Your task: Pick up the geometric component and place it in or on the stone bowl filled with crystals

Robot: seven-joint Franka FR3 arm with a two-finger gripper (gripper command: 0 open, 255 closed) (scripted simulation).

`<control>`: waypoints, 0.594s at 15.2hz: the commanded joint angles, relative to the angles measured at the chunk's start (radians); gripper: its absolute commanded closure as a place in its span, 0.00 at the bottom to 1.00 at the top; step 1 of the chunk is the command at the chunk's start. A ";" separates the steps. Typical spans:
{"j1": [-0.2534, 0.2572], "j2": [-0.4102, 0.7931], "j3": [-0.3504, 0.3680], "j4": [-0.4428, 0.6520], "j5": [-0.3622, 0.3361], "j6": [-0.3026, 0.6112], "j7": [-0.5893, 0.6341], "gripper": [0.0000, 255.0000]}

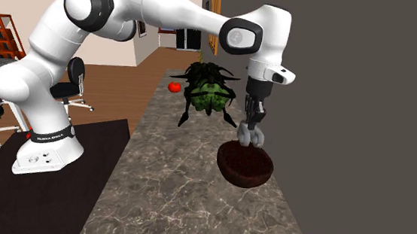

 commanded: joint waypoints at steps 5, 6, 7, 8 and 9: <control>0.005 0.018 0.005 -0.050 0.009 0.067 -0.007 1.00; 0.006 0.022 0.007 -0.058 0.010 0.078 -0.009 1.00; 0.006 0.026 0.008 -0.065 0.012 0.088 -0.010 1.00; 0.007 0.029 0.009 -0.072 0.013 0.099 -0.011 1.00; 0.007 0.033 0.010 -0.079 0.015 0.110 -0.013 1.00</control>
